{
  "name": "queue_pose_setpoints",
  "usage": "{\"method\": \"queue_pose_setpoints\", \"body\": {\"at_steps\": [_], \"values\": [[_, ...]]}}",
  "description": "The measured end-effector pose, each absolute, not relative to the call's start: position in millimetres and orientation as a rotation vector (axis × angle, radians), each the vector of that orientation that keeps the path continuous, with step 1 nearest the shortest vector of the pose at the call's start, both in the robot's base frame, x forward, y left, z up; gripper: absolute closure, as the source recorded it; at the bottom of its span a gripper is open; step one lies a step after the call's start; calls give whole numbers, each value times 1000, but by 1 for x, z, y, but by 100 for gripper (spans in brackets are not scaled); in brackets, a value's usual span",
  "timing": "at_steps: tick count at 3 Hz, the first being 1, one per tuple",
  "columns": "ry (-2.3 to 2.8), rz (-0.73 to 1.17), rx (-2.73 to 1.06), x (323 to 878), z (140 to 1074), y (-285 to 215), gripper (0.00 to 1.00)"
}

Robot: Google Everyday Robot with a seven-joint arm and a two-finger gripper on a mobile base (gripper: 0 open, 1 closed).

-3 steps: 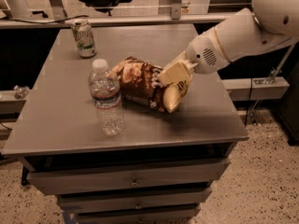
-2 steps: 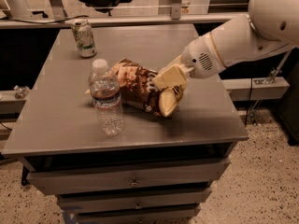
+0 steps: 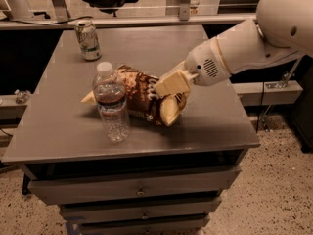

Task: Move brown chip bag near water bottle

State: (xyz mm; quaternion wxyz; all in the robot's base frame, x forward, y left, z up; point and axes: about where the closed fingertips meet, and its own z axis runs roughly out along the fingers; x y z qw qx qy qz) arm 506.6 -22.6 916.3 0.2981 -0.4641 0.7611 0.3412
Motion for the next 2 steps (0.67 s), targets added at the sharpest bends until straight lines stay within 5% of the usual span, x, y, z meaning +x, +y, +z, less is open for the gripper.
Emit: {"method": "queue_pose_setpoints", "body": {"at_steps": [2], "values": [[2038, 909, -1232, 502, 911, -18, 53]]}}
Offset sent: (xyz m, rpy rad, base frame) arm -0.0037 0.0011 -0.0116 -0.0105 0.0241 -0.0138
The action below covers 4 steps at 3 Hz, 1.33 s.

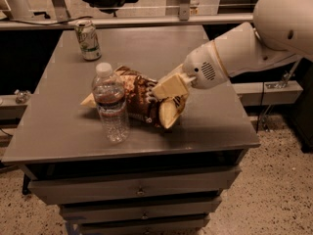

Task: Move brown chip bag near water bottle

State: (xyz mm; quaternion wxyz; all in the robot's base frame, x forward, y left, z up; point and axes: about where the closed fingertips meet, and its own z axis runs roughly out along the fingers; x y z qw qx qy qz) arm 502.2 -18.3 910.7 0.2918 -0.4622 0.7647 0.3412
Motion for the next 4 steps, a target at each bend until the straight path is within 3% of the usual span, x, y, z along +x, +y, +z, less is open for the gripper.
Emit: {"method": "queue_pose_setpoints", "body": {"at_steps": [2, 3, 4], "values": [[2055, 901, -1228, 501, 906, -20, 6], [2058, 888, -1230, 501, 906, -24, 0], [2047, 800, -1231, 509, 909, -56, 0]]}}
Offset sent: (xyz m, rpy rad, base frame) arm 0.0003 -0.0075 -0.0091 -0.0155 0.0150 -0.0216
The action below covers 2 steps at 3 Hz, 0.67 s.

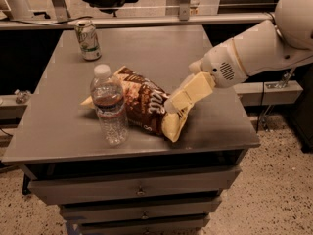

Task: Move brown chip bag near water bottle

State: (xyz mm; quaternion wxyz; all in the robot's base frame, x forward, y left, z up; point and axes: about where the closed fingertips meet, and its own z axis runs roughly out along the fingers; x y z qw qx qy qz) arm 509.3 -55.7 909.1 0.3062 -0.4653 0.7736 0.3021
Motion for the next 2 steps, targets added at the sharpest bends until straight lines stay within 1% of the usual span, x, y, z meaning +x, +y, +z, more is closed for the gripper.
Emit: {"method": "queue_pose_setpoints", "body": {"at_steps": [2], "values": [[1991, 478, -1213, 538, 947, -184, 0]]}}
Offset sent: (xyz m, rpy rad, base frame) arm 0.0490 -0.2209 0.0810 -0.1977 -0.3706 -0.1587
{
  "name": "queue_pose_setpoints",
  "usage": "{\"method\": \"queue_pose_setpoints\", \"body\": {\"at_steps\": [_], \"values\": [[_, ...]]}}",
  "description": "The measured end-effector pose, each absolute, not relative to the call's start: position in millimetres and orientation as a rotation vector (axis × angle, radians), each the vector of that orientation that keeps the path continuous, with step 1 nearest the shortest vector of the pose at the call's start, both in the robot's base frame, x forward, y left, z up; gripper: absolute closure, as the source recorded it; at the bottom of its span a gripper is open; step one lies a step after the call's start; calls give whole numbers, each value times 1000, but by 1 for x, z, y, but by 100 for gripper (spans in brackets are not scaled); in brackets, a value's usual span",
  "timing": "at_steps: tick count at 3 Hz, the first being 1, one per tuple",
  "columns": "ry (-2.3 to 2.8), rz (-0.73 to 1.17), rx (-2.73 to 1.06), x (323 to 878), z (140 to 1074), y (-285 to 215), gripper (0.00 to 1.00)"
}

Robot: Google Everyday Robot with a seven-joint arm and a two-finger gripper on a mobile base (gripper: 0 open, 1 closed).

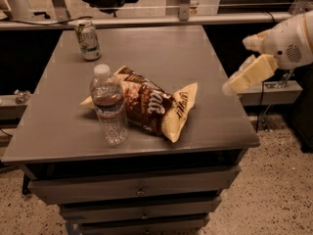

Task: Move brown chip bag near water bottle

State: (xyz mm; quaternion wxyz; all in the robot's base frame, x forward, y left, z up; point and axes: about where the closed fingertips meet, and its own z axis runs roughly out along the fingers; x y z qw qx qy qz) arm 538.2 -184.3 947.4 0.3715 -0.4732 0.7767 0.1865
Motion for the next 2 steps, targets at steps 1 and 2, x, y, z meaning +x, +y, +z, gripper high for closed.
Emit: {"method": "queue_pose_setpoints", "body": {"at_steps": [1, 2], "values": [[1964, 456, -1216, 542, 961, -185, 0], [1964, 457, -1216, 542, 961, -185, 0]]}}
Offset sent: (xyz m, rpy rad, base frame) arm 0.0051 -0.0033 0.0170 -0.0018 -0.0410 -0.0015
